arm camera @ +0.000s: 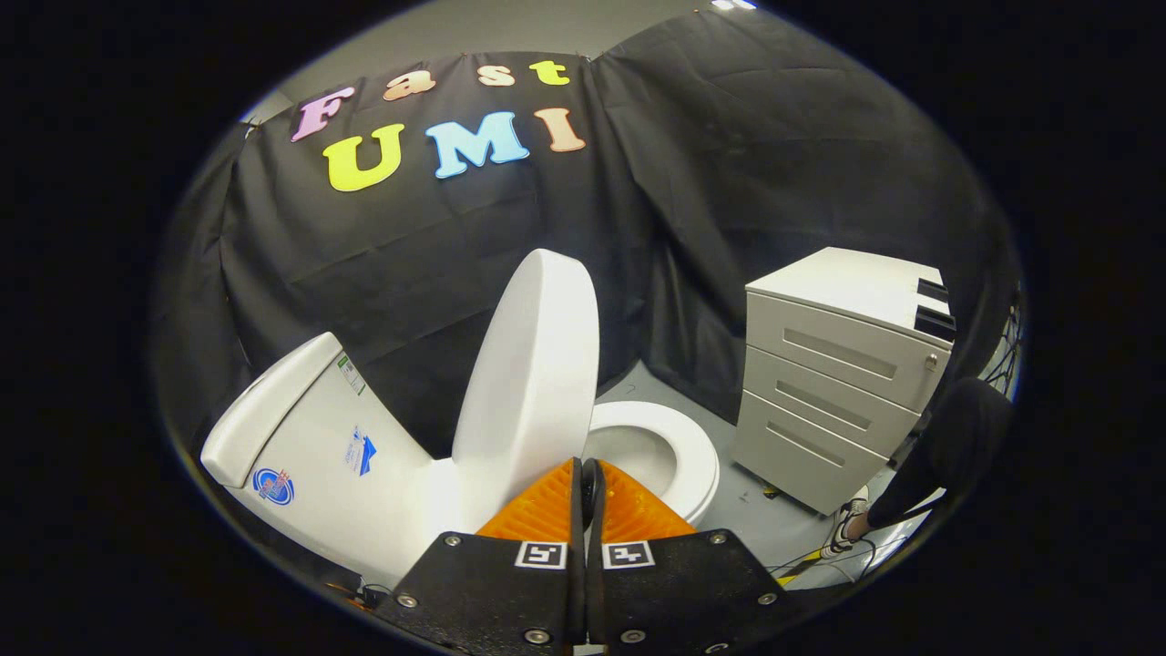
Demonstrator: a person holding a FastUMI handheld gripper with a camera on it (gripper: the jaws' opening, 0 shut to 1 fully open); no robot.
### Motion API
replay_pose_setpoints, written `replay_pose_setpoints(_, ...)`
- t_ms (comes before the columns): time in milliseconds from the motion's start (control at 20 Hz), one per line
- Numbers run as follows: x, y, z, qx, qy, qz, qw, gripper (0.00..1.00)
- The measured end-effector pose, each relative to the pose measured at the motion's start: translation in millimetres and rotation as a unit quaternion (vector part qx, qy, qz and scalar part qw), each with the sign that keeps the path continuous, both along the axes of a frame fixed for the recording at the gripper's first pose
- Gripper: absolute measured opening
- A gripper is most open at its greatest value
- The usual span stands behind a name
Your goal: Open the toilet lid.
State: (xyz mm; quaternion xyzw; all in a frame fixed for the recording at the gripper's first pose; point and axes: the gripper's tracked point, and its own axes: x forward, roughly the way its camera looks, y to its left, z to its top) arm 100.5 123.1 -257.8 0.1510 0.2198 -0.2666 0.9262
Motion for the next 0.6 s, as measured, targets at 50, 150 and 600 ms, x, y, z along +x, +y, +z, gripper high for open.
replay_pose_setpoints(50, 0.4, 2.7, 2.4, -0.008, 0.0, 0.004, 1.0, 0.0)
replay_pose_setpoints(150, -1.1, 10.8, 8.4, -0.02, -0.003, 0.016, 1.0, 0.0)
replay_pose_setpoints(600, 8.8, 52.1, 34.0, -0.089, -0.008, 0.072, 0.993, 0.0)
